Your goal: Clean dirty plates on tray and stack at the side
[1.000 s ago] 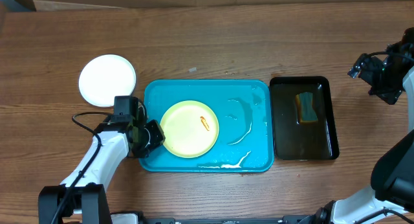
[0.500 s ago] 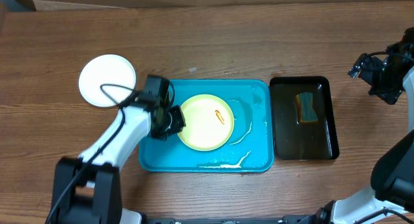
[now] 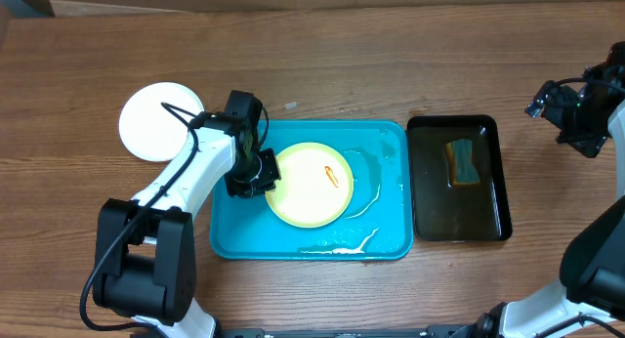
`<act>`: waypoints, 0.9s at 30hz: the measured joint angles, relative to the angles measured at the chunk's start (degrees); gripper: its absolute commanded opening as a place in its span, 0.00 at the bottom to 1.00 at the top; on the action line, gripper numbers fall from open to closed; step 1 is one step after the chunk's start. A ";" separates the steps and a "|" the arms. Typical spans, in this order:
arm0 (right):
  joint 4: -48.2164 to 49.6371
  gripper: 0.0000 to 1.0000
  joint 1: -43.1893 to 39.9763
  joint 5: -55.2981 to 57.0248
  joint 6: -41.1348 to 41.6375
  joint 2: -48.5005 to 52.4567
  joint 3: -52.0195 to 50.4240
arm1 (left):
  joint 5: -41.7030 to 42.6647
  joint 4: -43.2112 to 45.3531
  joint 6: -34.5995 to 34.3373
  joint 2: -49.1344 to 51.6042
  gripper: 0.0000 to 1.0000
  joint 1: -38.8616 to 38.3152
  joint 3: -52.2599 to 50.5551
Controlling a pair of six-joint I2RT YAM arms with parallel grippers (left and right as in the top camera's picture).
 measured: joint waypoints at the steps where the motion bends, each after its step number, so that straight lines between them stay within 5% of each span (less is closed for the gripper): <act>1: 0.00 1.00 0.00 -0.02 0.00 0.00 0.00 | -0.24 -0.04 0.00 0.00 0.22 -0.31 0.00; 27: -0.02 1.00 0.00 -0.02 0.00 0.00 0.00 | -8.11 3.15 -0.07 0.00 0.21 -4.11 -3.30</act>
